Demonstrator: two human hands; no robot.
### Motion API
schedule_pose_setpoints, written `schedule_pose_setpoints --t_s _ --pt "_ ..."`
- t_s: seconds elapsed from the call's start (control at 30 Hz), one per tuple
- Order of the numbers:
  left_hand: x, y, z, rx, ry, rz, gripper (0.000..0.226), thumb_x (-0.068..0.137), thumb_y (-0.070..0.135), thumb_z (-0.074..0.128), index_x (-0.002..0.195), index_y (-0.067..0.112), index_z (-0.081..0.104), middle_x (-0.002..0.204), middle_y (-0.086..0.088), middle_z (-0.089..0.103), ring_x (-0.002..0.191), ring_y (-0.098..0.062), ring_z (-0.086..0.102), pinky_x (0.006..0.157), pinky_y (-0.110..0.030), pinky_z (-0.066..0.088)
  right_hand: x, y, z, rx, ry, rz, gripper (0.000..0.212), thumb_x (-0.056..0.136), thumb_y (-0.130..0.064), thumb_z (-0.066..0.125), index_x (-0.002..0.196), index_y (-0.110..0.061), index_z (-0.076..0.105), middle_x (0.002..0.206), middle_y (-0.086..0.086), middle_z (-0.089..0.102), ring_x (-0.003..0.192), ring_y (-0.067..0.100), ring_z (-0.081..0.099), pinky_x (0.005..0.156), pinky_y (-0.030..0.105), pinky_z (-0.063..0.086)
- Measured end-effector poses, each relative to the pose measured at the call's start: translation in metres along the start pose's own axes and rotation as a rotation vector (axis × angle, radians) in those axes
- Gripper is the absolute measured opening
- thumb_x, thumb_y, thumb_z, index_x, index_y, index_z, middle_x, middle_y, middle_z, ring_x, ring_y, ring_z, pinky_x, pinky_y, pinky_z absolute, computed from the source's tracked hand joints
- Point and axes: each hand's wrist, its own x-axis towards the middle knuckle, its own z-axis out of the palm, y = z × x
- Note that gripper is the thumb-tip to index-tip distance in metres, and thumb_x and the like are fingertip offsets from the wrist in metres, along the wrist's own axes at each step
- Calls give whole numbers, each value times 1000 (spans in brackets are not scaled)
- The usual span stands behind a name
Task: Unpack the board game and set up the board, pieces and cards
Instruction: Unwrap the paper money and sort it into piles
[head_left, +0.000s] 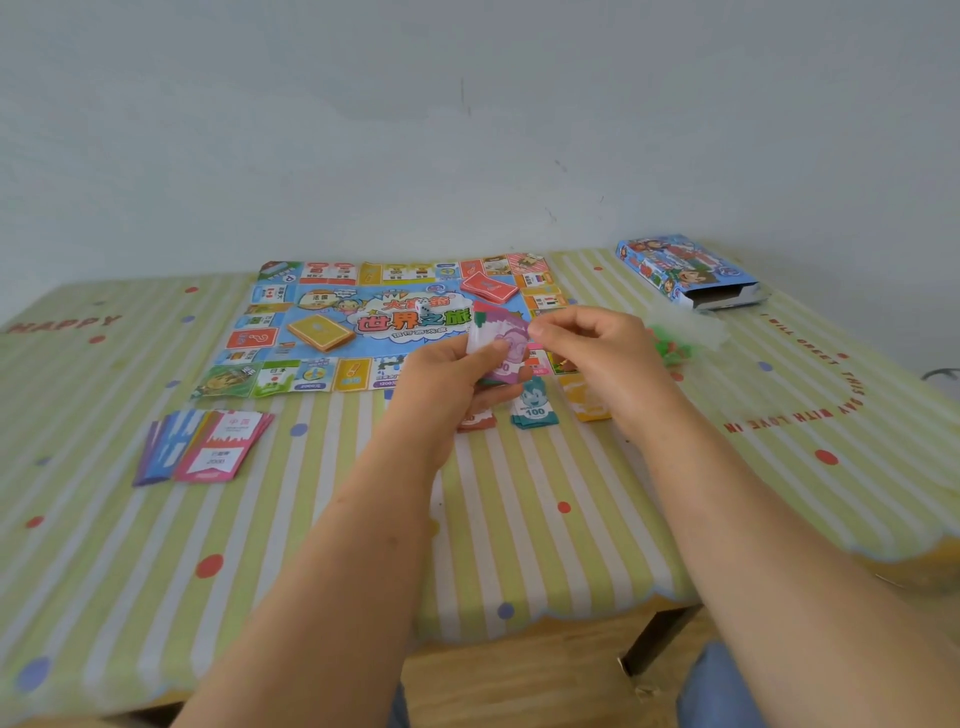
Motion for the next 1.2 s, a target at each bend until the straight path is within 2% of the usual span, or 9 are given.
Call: schedule_pose_setpoints --t_s 0.17,0.3,0.37,0.57,0.73,0.93,1.0,1.1,1.2 --pt "-1 2 1 106 -46 -31 12 92 30 61 95 23 70 90 -3 76 81 -15 73 77 -30 48 2 2 4 -1 -80 8 6 83 -16 74 82 -22 73 75 -9 72 67 -2 64 65 14 48" --pt "0 2 3 93 -49 -38 22 95 35 56 100 18 69 92 -4 76 87 -21 73 98 -41 45 3 5 4 -20 -54 -2 3 82 -13 75 82 -16 73 76 0 71 65 4 61 65 19 48" --pt "-1 2 4 75 -49 -45 22 96 32 54 100 16 68 93 -5 76 86 -21 73 100 -44 44 4 6 4 -29 -37 -4 6 81 -14 75 86 -11 73 80 7 73 66 6 61 67 22 49" --pt "1 1 2 0 -30 25 16 96 19 56 99 10 69 97 -11 74 90 -22 72 79 -30 58 4 7 3 -17 -49 -1 4 80 -17 76 84 -16 74 81 5 74 68 6 62 69 22 49" --pt "-2 4 3 -30 18 69 11 93 11 60 95 7 70 87 -8 75 77 -15 72 61 -19 56 3 6 1 23 -77 5 5 81 -16 75 86 -18 75 71 -9 71 61 -3 60 60 12 45" --pt "-3 6 3 -17 104 82 3 87 9 67 88 9 70 79 -4 75 68 -15 72 57 -20 57 1 4 1 20 -99 31 3 81 -16 75 82 -19 75 79 4 73 69 10 61 69 26 48" --pt "-4 6 3 -23 114 81 3 86 9 68 88 9 70 80 -5 75 68 -15 72 56 -20 57 2 4 1 23 -98 39 5 82 -14 74 81 -19 75 79 4 73 69 11 61 69 27 48" --pt "-4 6 3 10 115 80 3 85 11 70 88 12 71 80 -3 76 68 -14 72 62 -28 61 2 4 1 28 -97 52 4 81 -12 74 84 -15 75 78 5 72 68 11 61 68 26 48" --pt "-5 7 3 5 134 86 6 83 10 72 89 11 71 82 -4 76 69 -18 72 61 -25 60 2 3 1 32 -98 64 4 81 -12 74 83 -16 75 75 1 71 66 10 60 65 23 47"
